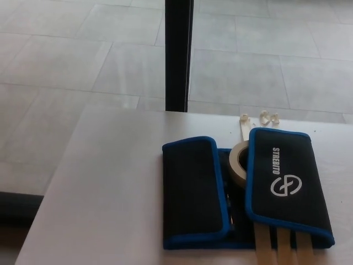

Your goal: The robot uses its right hand to open a black folded toolkit cover kept in the middle of the desk

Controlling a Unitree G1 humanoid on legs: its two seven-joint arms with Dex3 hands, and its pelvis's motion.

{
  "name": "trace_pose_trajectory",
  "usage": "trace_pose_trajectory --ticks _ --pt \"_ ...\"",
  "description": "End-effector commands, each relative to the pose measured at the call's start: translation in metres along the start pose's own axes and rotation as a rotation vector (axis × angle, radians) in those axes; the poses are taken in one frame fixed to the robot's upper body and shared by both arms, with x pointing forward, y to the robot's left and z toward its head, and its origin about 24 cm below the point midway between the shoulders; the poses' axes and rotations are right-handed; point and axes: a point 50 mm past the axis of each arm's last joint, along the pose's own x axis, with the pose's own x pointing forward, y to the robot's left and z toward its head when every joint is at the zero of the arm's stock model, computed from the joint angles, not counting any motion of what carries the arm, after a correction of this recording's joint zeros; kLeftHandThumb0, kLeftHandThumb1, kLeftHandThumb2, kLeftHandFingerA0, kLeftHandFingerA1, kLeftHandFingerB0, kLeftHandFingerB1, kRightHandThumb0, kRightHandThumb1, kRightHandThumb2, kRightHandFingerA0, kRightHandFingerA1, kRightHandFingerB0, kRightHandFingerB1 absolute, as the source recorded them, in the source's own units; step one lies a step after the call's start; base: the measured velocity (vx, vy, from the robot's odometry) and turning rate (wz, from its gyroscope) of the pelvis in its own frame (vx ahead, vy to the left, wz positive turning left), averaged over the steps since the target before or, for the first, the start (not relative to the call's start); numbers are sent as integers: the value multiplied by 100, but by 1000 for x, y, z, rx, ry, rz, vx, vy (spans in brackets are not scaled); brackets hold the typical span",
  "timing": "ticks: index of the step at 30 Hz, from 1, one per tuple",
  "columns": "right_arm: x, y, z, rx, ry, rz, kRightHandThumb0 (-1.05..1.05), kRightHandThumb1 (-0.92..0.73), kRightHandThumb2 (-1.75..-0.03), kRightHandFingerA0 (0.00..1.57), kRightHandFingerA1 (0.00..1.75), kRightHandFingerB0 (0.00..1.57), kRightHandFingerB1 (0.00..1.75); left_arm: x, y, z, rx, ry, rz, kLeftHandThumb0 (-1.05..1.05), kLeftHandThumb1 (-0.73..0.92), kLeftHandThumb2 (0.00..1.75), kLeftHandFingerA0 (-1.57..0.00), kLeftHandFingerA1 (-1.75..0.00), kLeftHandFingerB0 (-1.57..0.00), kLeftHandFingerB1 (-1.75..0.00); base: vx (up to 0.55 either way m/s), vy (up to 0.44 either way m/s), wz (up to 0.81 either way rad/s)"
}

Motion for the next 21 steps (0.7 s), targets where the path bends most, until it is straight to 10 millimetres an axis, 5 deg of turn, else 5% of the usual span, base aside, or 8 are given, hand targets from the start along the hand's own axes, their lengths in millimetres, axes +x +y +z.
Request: trace_pose_trajectory --ticks 1,4,5,10,17,18,20,21 --pt "5 -58 16 465 16 -354 -62 -82 -64 99 157 71 113 -1 31 2 -214 62 59 -65 78 62 -47 -67 -40 -50 0 0 0" --pt "6 -63 18 556 40 -381 -60 -79 -67 102 159 82 111 -1 31 0 -220 65 63 -65 78 62 -50 -69 -41 -50 0 0 0" --pt "6 -71 20 650 61 -424 -60 -86 -71 87 154 53 107 -1 31 -1 -215 67 64 -66 77 63 -48 -68 -41 -51 0 0 0" --pt "3 -93 23 905 184 -590 -48 -77 -76 91 152 35 84 -1 29 -2 -203 73 64 -65 78 63 -49 -68 -41 -50 0 0 0" --pt "1 -128 38 1047 202 -665 -55 -77 -76 77 175 33 133 -1 30 -5 -211 81 65 -65 78 63 -47 -66 -40 -49 0 0 0" --pt "1 -131 46 1119 171 -670 -51 -74 -75 98 175 33 126 -1 30 -5 -226 83 69 -65 77 62 -48 -67 -41 -49 0 0 0" --pt "3 -136 73 1331 39 -652 -58 -85 -68 71 172 0 104 -1 30 -4 -223 78 65 -66 77 62 -48 -70 -41 -50 0 0 0" --pt "5 -134 98 1223 -59 -596 -76 -60 -105 132 152 9 69 -2 32 -6 -209 79 69 -67 77 62 -48 -70 -42 -51 0 0 0"
